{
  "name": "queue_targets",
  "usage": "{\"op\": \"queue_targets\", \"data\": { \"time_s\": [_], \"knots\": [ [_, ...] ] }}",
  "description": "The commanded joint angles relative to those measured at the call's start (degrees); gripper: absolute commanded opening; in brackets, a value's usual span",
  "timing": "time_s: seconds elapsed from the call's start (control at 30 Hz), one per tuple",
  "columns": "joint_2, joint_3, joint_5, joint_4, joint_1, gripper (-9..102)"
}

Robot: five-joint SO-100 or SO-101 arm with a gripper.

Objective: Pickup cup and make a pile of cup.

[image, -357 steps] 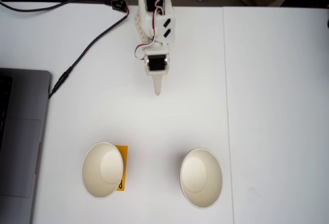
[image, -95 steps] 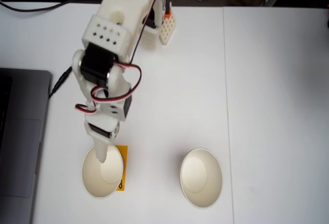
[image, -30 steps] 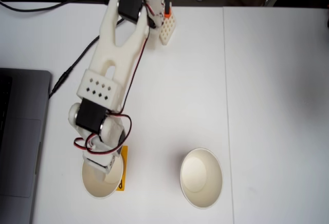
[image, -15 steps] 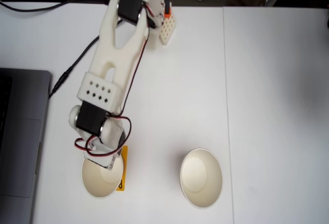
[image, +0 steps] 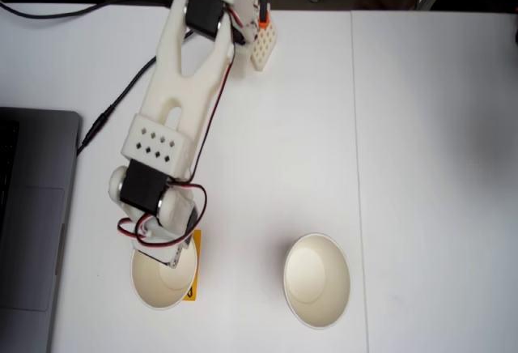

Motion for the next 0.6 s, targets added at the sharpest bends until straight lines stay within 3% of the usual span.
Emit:
{"op": "queue_targets", "data": {
  "time_s": [0.0,0.57],
  "knots": [
    [2.2,-2.2,0.3,-0.6,0.6,-7],
    [17.6,-2.2,-0.4,-0.3,0.6,-7]
  ]
}}
